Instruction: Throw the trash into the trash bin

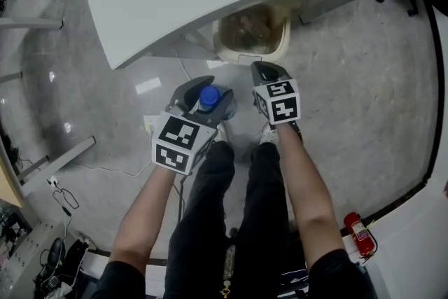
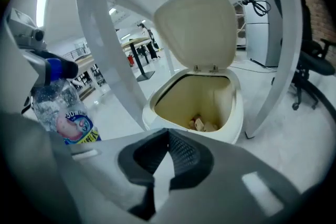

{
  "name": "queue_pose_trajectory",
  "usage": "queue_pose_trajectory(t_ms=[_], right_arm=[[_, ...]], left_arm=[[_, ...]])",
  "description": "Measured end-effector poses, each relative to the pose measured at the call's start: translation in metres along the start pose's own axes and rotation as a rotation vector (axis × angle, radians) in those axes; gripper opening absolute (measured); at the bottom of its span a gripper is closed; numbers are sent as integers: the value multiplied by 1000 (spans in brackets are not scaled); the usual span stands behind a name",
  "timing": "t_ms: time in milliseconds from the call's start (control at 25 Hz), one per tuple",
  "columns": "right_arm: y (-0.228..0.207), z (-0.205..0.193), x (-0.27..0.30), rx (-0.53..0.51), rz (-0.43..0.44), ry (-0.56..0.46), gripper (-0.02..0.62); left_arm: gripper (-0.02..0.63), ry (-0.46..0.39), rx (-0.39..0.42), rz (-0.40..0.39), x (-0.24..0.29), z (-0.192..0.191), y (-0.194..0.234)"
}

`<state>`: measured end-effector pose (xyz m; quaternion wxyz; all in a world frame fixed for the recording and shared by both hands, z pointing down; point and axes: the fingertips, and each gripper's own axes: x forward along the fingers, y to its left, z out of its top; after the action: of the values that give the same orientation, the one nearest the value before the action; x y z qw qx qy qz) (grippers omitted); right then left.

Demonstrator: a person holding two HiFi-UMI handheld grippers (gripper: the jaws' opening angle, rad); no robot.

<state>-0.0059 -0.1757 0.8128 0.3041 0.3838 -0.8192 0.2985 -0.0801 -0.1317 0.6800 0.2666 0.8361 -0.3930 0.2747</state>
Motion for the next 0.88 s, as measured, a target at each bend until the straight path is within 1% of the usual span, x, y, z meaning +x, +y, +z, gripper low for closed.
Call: queue_pose_trajectory(t_ms=[120, 240, 360, 480, 640, 760, 880], right_arm=[[-6, 6, -16, 62, 0, -47, 3], [-8, 15, -40, 91, 13, -78, 3], [-11, 26, -72, 92, 13, -102, 3], [-28, 39, -107, 101, -8, -121, 3], [-50, 53, -143, 91, -29, -144, 3], [-63, 59, -159, 78, -32, -156, 3], [-71, 67, -165, 74, -26, -165, 3]], left_arm=[[193, -25, 18, 10, -7, 19, -3], [193, -60, 30, 25, -5, 43, -9], [193, -100, -16, 9, -1, 70, -23], [193, -149, -48, 1, 8, 101, -36], [193, -227, -67, 64, 21, 137, -35], [193, -295, -85, 124, 26, 156, -32], [193, -353, -87, 187, 26, 168, -28]])
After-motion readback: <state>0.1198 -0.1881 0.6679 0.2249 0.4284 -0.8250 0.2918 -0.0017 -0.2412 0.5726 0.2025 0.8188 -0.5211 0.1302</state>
